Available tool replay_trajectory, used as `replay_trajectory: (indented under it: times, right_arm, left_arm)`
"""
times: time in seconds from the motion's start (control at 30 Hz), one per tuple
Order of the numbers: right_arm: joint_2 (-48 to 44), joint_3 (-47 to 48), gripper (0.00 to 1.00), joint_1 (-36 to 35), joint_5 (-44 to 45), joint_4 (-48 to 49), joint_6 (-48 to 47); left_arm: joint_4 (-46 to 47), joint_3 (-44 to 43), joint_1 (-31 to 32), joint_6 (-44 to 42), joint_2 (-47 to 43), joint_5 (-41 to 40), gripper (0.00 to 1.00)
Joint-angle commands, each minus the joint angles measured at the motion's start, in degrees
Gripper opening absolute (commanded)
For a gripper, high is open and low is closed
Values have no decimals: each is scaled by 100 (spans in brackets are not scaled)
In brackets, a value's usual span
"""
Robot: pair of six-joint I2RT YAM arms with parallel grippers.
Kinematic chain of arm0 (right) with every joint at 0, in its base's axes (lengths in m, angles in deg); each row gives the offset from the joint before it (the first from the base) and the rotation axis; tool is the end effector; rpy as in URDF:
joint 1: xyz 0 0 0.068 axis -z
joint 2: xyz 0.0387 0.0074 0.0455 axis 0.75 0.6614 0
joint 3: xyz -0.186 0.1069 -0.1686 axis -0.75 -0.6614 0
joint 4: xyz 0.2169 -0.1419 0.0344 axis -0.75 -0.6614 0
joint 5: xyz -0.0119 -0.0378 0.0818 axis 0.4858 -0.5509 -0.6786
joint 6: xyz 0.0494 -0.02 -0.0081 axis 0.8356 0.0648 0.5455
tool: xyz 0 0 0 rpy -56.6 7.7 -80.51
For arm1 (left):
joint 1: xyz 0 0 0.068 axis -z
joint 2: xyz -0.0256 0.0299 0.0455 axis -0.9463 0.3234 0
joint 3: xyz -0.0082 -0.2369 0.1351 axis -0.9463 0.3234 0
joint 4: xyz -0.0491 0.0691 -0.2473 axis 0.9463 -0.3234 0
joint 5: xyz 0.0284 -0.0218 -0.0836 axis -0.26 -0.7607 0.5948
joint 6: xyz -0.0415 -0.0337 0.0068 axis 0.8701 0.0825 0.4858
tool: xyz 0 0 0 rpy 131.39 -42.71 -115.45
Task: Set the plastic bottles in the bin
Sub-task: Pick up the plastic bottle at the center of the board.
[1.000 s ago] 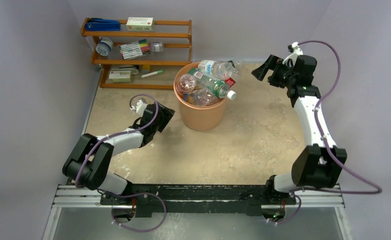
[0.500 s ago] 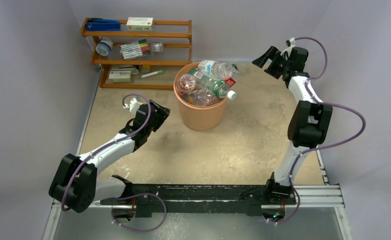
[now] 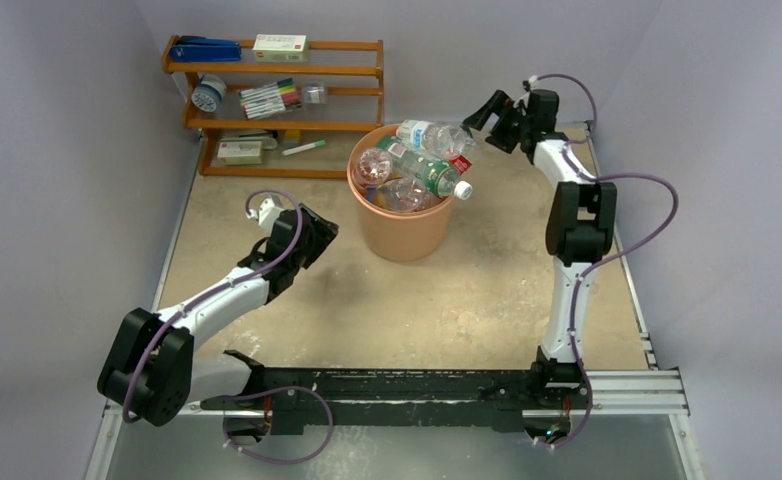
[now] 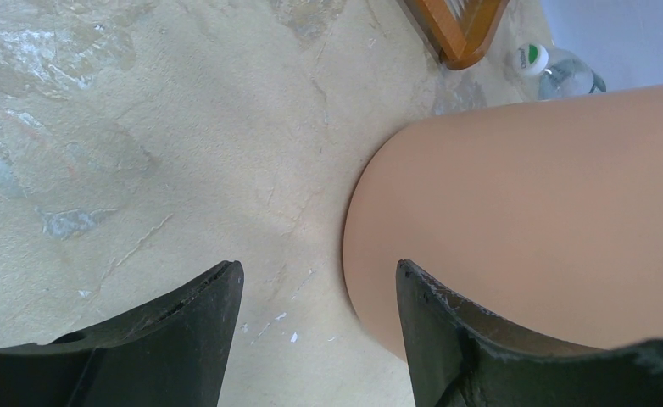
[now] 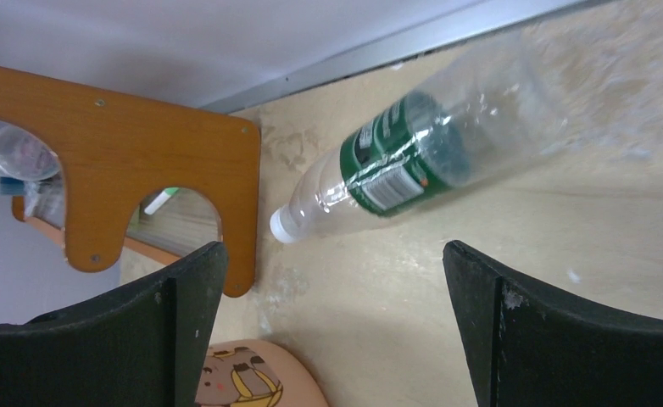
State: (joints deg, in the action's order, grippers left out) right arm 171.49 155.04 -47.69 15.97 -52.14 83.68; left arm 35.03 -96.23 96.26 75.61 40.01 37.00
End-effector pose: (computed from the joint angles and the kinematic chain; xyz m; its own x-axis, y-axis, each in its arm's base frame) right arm 0.5443 0.0071 0.2340 -0.5309 0.5715 -0.6257 -0.0799 0.7013 0.7084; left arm 0.2347 -0.0994 0.2040 -0.3906 -0.7993 -0.4567 -0.4041 0.5946 -0.6951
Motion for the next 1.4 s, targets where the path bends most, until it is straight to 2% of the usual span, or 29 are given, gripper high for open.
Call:
replay_trajectory:
  times: [0.0, 0.27, 0.43, 0.6, 1.07, 1.27, 1.37]
  right_arm:
    - [11, 382, 100, -37, 589, -293, 261]
    - [319, 797, 100, -34, 906, -256, 564]
    - [949, 1883, 100, -37, 1197, -803, 671]
    - [1290, 2334, 100, -54, 1426, -1092, 957]
    - [1677, 2231, 100, -304, 1941, -948, 1458]
    - [2039, 2659, 100, -413, 1921, -1134, 1588]
    - [2133, 2611, 96, -463, 1893, -1109, 1595]
  left_arm:
    - [66, 9, -97, -259, -207, 14, 66]
    - [154, -16, -137, -274, -77, 119, 66]
    - [140, -14, -146, -281, -104, 102, 66]
    - [153, -15, -188, -281, -95, 128, 66]
    - [298, 142, -414, -305, -151, 350, 66]
    - [264, 160, -538, -343, -242, 429, 66]
    - [272, 169, -578, -352, -252, 471, 66]
